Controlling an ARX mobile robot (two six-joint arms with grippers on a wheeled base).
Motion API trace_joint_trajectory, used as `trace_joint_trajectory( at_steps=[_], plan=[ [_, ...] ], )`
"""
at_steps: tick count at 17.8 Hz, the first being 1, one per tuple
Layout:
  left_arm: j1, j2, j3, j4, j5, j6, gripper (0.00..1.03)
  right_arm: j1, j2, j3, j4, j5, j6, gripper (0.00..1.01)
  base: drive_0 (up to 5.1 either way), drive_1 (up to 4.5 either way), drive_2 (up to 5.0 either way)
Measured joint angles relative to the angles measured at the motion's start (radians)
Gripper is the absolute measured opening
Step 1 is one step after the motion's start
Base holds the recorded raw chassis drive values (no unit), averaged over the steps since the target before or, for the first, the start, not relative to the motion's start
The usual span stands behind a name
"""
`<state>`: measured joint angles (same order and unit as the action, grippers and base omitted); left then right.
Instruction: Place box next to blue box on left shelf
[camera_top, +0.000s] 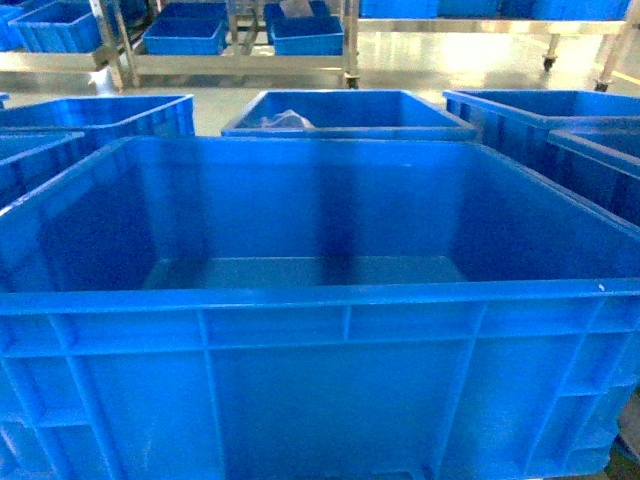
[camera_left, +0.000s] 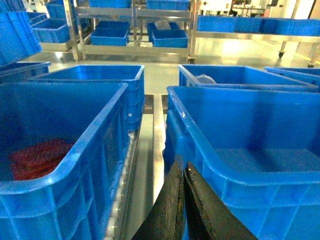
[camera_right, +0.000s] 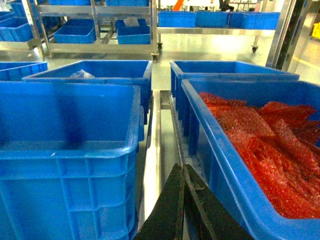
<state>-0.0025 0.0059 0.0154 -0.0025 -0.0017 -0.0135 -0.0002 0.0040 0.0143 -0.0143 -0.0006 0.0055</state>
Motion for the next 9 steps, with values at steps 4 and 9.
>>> trace_joint_trajectory(
  at_steps=[4,9],
  plan=[
    [0.0,0.0,0.0,-0.003,0.002,0.0,0.05,0.0,-0.002,0.0,0.01,0.0,-0.001,0.02,0.0,0.0,0.0],
    [0.0,0.0,0.0,-0.003,0.002,0.0,0.61,0.0,-0.002,0.0,0.01,0.0,-0.001,0.56,0.0,0.0,0.0]
  ],
)
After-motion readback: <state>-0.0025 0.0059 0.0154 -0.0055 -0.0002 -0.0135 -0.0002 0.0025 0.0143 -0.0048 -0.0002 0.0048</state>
